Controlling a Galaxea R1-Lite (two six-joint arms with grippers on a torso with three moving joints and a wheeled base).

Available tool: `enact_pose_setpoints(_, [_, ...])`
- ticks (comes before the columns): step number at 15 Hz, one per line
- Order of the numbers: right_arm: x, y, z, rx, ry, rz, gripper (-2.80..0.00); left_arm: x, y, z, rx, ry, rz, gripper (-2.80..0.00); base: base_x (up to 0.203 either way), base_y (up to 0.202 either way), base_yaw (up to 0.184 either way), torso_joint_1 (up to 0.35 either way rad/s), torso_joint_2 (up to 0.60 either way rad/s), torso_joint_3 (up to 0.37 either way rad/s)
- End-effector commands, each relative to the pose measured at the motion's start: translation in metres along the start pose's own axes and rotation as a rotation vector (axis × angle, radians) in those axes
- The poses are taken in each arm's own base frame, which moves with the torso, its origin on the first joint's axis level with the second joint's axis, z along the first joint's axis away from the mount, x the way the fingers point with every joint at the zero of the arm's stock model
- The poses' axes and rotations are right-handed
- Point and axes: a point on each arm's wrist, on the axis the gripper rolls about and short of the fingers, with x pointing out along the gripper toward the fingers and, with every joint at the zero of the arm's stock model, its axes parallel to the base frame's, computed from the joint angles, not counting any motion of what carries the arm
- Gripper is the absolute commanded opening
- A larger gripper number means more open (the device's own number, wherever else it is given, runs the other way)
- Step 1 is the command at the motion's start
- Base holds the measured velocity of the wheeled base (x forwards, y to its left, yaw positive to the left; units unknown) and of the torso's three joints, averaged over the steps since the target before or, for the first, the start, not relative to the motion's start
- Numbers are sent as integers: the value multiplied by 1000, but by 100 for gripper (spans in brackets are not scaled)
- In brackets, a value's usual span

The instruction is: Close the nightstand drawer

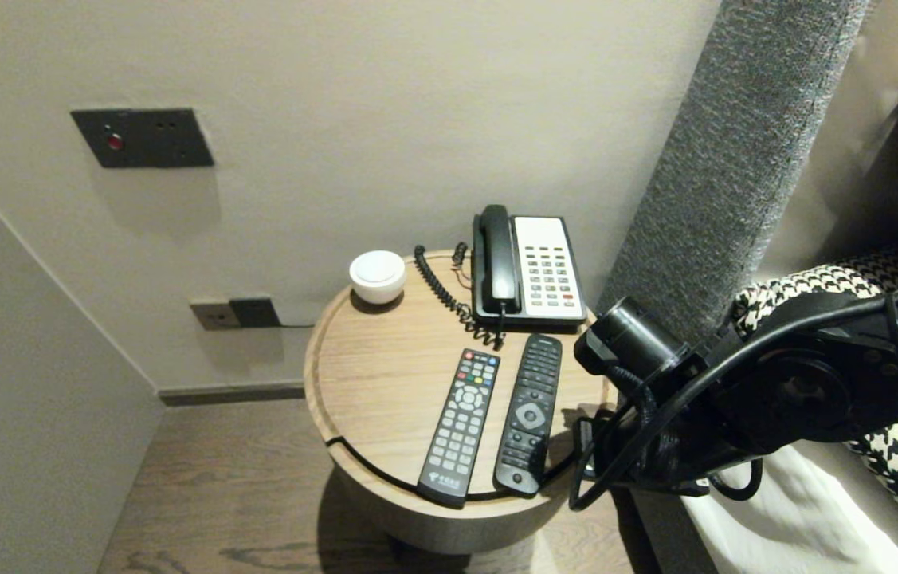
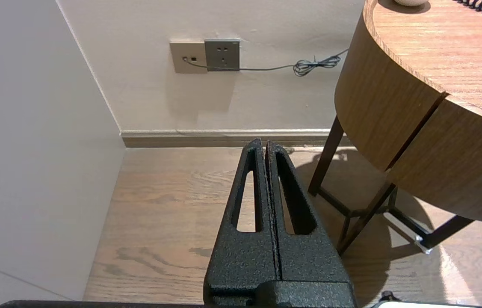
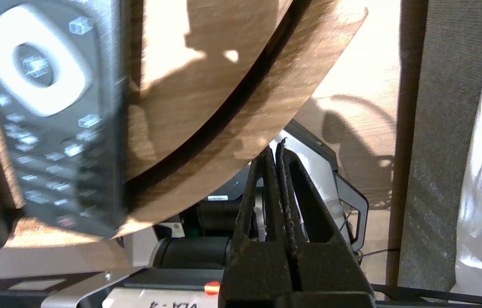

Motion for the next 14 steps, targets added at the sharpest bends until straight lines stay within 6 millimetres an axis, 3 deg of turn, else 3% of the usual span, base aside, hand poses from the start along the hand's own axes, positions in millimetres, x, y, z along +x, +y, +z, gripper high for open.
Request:
enact_pose_setpoints(1, [1, 2, 1, 2, -4, 3, -280, 0, 0, 0, 0, -2, 1, -280, 0, 0, 0, 0, 0, 0])
enact_pose_setpoints(4, [-2, 1, -1, 16, -5, 5, -280, 0, 0, 0, 0, -2, 1, -280, 0, 0, 0, 0, 0, 0])
enact_pose_setpoints(8, [-26, -9, -3, 38, -48, 31, -280, 0, 0, 0, 0, -4, 1, -280, 0, 0, 0, 0, 0, 0])
enact_pose_setpoints(10, [-44, -26, 2, 59, -101, 39, -280, 0, 0, 0, -1, -3, 1, -280, 0, 0, 0, 0, 0, 0])
enact_pose_setpoints(14, [-89, -79, 19, 66, -267, 3, -280, 0, 0, 0, 0, -3, 1, -280, 0, 0, 0, 0, 0, 0])
